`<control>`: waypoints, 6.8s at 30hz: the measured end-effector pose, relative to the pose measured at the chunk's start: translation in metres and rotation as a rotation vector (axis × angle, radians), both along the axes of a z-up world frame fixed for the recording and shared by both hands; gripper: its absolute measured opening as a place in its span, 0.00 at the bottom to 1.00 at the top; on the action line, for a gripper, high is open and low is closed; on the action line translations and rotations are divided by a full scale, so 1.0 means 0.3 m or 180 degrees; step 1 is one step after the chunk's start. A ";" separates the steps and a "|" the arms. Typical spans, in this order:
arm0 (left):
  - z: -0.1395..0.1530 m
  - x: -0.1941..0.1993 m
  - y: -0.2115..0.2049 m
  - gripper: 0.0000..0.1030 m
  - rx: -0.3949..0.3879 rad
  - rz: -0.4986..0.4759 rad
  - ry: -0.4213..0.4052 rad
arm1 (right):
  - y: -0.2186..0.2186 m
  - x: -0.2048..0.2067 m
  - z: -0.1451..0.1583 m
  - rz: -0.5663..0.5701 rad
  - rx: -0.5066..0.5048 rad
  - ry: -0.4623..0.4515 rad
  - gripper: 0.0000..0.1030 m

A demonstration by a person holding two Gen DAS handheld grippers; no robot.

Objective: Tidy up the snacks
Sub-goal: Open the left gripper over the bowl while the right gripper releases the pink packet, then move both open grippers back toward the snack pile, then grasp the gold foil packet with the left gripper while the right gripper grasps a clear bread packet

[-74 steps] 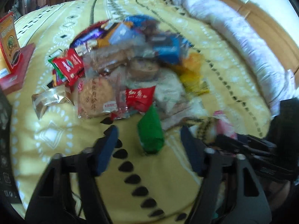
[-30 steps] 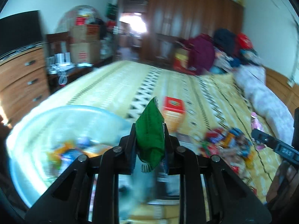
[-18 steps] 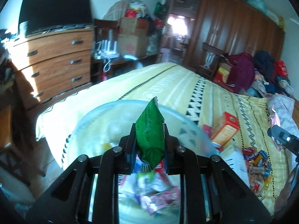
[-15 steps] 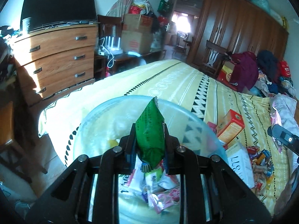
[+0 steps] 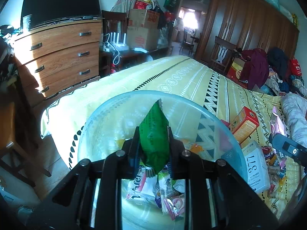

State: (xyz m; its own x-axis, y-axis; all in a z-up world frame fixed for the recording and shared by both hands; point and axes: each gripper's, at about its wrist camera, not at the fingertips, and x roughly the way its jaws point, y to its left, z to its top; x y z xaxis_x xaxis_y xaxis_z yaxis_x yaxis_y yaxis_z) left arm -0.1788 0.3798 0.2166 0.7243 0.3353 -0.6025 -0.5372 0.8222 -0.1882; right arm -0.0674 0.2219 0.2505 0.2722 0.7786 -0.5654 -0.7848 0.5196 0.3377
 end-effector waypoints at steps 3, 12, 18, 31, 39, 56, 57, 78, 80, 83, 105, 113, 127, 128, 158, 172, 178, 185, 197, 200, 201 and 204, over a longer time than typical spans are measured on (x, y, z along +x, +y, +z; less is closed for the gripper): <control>0.000 0.000 0.001 0.22 -0.0004 -0.0002 0.0006 | 0.007 0.001 -0.003 0.0005 -0.0017 0.0003 0.43; -0.006 0.002 0.012 0.22 -0.0008 -0.0003 0.0016 | 0.023 -0.006 -0.007 0.0004 -0.0028 0.0013 0.44; -0.010 0.000 0.015 0.22 -0.0012 -0.0009 0.0018 | 0.025 -0.007 -0.008 0.0004 -0.0028 0.0014 0.44; -0.010 0.000 0.015 0.22 -0.0019 -0.0017 0.0018 | 0.040 -0.014 -0.018 0.0021 -0.0045 0.0023 0.44; -0.020 0.007 0.011 0.22 -0.0049 -0.0035 0.0027 | 0.047 -0.016 -0.028 0.0025 -0.0057 0.0029 0.44; -0.038 0.015 0.013 0.22 -0.0078 -0.0072 0.0052 | 0.048 -0.028 -0.055 0.0042 -0.0069 0.0039 0.44; -0.039 0.016 0.009 0.22 -0.0079 -0.0080 0.0056 | 0.048 -0.026 -0.052 0.0040 -0.0070 0.0038 0.44; -0.050 0.028 0.005 0.22 -0.0098 -0.0125 0.0100 | 0.048 -0.030 -0.062 0.0050 -0.0070 0.0050 0.44; -0.052 0.028 0.007 0.22 -0.0103 -0.0128 0.0112 | 0.048 -0.028 -0.062 0.0050 -0.0069 0.0054 0.44; -0.055 0.031 0.010 0.24 -0.0116 -0.0133 0.0133 | 0.049 -0.036 -0.074 0.0056 -0.0073 0.0059 0.47; 0.039 0.077 -0.181 0.77 0.0000 -0.0485 -0.0113 | -0.445 -0.061 -0.140 -0.0605 -0.0100 -0.0303 0.61; 0.070 0.158 -0.325 0.77 -0.0036 -0.0776 -0.0240 | -0.981 0.038 -0.437 -0.1524 -0.0714 0.0293 0.49; 0.082 0.237 -0.474 0.77 0.0260 -0.1017 -0.0031 | -0.821 0.655 -0.609 -0.1387 -0.1204 0.0213 0.49; 0.081 0.245 -0.483 0.77 0.0270 -0.1034 -0.0018 | -0.801 0.703 -0.647 -0.1383 -0.1282 0.0285 0.49; -0.393 0.433 -1.250 0.71 -0.0047 -0.3157 0.1066 | -1.482 -0.008 -0.499 -0.1528 -0.0649 0.0649 0.60; -0.596 0.514 -1.278 0.35 0.0131 -0.2942 0.1341 | -1.539 0.051 -0.584 -0.1197 -0.1373 0.0290 0.64; -0.566 0.485 -1.236 0.35 -0.0022 -0.2888 0.1286 | -1.406 0.103 -0.640 -0.0455 -0.2217 -0.0314 0.64; -0.601 0.494 -1.215 0.35 -0.0113 -0.2808 0.1288 | -1.338 0.129 -0.748 -0.0207 -0.2581 -0.0559 0.56; -0.556 0.452 -1.195 0.35 -0.0078 -0.2786 0.1075 | -1.529 0.131 -0.602 -0.1201 -0.0665 0.0907 0.20; -0.574 0.443 -1.196 0.35 -0.0075 -0.2791 0.1130 | -1.524 0.133 -0.668 -0.1300 -0.0496 0.1293 0.20; -0.585 0.442 -1.193 0.35 -0.0091 -0.2786 0.1158 | -1.509 0.123 -0.684 -0.1319 -0.0676 0.1231 0.21; -0.604 0.437 -1.187 0.36 -0.0113 -0.2786 0.1192 | -1.456 0.100 -0.696 -0.1300 -0.0881 0.1075 0.31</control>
State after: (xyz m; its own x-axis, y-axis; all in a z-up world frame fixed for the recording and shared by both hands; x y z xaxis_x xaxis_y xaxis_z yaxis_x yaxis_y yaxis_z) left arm -0.0477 0.0236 0.0354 0.4675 -0.2574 -0.8457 0.2360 0.9583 -0.1612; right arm -0.0375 -0.2148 0.0417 0.2884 0.4600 -0.8398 -0.3758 0.8611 0.3426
